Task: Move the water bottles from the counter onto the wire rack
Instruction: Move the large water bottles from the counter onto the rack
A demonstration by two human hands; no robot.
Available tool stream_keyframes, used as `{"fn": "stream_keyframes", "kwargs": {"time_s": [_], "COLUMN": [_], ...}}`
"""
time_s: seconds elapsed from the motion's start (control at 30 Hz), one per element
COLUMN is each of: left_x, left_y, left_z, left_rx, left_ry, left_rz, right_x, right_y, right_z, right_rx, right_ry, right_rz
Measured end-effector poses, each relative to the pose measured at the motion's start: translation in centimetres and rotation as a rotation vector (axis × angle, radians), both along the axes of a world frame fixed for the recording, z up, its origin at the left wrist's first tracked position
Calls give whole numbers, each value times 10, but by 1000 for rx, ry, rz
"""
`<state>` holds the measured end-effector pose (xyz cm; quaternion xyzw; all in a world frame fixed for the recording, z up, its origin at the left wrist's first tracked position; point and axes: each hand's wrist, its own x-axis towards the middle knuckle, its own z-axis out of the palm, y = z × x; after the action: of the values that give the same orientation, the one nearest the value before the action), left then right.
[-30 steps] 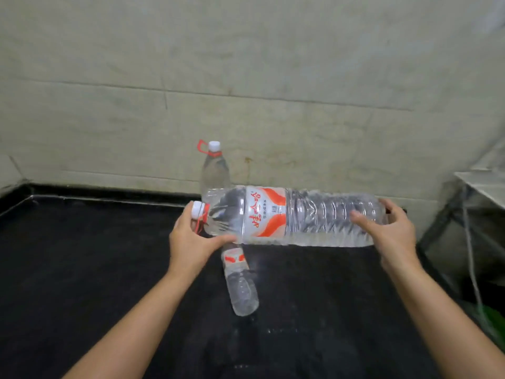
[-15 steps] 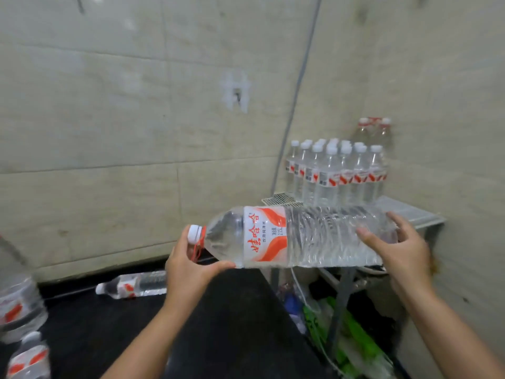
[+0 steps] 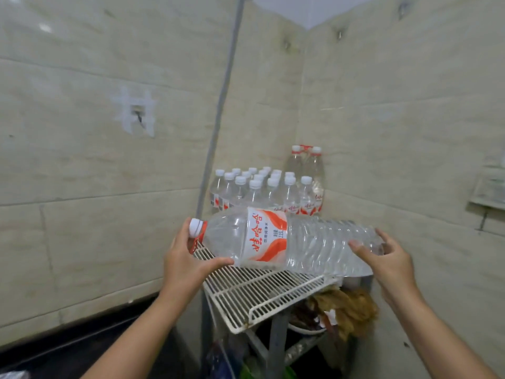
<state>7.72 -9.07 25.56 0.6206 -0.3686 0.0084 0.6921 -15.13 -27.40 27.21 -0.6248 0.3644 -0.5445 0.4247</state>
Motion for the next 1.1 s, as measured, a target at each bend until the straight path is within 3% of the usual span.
{"fn": "stream_keyframes", "kwargs": {"time_s": [0.4,0.67,0.93,1.1], "left_x": [-10,-62,-63,-55], "left_y": [-156,-245,-280,-295], "left_z": [28,39,55,86], "left_rx": [188,366,509,554], "left_ry": [-344,-469,-493,-605], "left_rz": [160,328,442,427], "right_x": [-3,-1,22,34], "right_y": [-192,-314,-357,-360], "right_z": [-17,-50,-71,-74], "right_rx": [41,103,91,96], "right_ry": [135,239,427,419], "right_rz": [88,330,513,553]}}
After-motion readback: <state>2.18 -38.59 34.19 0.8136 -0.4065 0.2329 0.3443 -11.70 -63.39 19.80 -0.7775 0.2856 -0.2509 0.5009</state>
